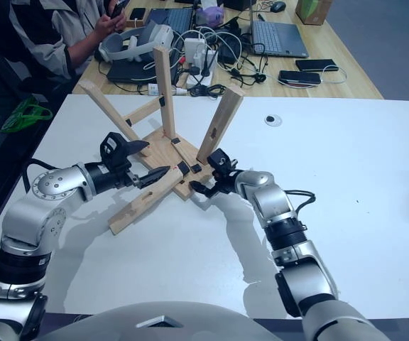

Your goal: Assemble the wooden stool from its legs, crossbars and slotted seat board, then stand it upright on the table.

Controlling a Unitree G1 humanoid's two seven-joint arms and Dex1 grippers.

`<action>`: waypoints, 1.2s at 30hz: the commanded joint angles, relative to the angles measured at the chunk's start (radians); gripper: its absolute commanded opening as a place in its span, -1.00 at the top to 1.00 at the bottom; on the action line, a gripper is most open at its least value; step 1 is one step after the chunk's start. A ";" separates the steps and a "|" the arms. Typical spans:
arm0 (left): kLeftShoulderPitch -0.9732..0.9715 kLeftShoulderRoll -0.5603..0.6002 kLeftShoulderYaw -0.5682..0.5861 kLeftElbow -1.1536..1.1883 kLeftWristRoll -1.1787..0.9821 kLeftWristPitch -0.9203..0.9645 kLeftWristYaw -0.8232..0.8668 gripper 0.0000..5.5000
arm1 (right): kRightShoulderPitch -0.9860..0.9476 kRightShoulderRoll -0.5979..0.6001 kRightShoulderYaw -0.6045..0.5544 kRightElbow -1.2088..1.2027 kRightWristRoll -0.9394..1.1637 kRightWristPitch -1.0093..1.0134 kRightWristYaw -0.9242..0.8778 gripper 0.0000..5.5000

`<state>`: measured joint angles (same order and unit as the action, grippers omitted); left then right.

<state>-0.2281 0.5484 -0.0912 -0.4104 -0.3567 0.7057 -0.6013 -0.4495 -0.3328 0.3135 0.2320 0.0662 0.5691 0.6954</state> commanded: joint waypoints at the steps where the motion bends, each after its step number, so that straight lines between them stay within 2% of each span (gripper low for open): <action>1: -0.020 0.012 0.007 0.016 0.009 -0.003 -0.005 -0.59 | 0.005 -0.077 0.046 0.038 -0.079 -0.015 0.021 -0.95; 6: -0.035 0.017 0.023 0.105 0.053 -0.017 0.025 -0.59 | 0.029 -0.079 -0.012 0.005 -0.038 0.002 0.031 -0.95; 11: 0.026 0.105 0.163 0.206 0.070 0.015 0.041 -0.59 | 0.052 -0.063 -0.116 -0.107 0.062 0.080 0.035 -0.95; 14: -0.048 0.022 0.236 0.303 0.014 0.004 0.078 -0.59 | 0.071 -0.039 -0.167 -0.154 0.115 0.102 0.014 -0.95; 16: -0.126 -0.052 0.244 0.352 -0.034 -0.003 0.079 -0.59 | 0.082 -0.026 -0.190 -0.178 0.143 0.116 0.004 -0.95; 20: -0.246 -0.126 0.288 0.495 -0.083 -0.030 0.091 -0.59 | 0.076 -0.016 -0.209 -0.198 0.173 0.136 -0.008 -0.95; 29: -0.285 -0.108 0.287 0.680 0.006 -0.157 0.127 -0.59 | 0.073 -0.006 -0.205 -0.213 0.182 0.140 -0.033 -0.95; 32: -0.366 -0.125 0.275 0.754 -0.003 -0.205 0.076 -0.59 | 0.067 -0.008 -0.213 -0.210 0.194 0.141 -0.033 -0.95; 36: -0.412 -0.112 0.214 0.764 -0.027 -0.205 -0.090 -0.59 | 0.065 -0.027 -0.218 -0.201 0.208 0.135 -0.004 -0.95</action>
<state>-0.6201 0.4291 0.1583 0.3549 -0.3717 0.4941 -0.6251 -0.3716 -0.3365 0.1036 0.0314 0.2605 0.6999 0.6782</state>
